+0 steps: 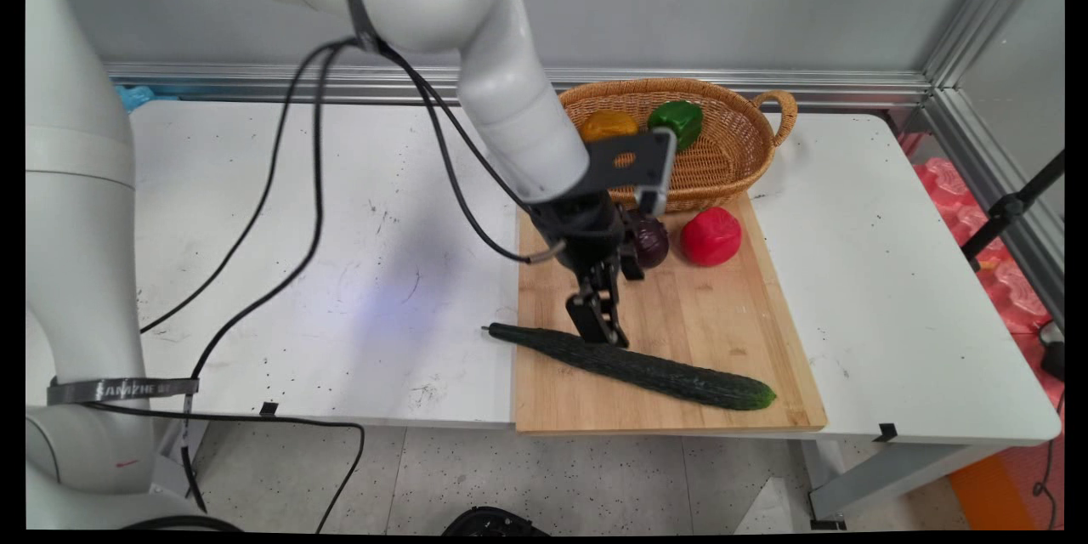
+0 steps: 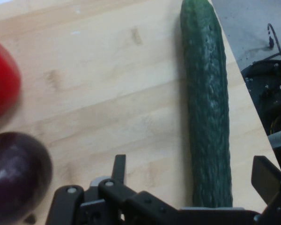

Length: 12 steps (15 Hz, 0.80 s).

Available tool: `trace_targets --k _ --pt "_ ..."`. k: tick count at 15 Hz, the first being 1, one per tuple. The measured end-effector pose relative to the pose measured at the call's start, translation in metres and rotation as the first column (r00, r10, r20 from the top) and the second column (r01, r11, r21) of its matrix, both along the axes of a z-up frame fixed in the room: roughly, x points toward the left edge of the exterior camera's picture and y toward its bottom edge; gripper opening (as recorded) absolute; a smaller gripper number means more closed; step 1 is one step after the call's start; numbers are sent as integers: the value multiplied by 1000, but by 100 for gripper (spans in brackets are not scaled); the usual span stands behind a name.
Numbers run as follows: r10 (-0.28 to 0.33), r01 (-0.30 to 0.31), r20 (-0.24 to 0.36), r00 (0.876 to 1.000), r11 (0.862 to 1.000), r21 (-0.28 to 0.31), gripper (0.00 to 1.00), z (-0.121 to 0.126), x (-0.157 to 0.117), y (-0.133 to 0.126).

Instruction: Pick up the cucumber from the cutting board

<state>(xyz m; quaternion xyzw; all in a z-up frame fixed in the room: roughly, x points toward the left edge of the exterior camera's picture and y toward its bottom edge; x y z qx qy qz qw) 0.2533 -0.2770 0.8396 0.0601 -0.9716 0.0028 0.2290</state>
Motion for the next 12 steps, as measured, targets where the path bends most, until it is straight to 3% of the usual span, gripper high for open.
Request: trace_targets --k 5,10,11,12 --pt "-19 19 29 999 1000 17 100 -36 -21 1" --pt "-37 36 45 998 999 21 100 -56 -31 2" --pt "-41 40 46 998 999 21 0 -59 -33 2" --pt "-46 45 45 998 999 20 0 -61 -35 2"
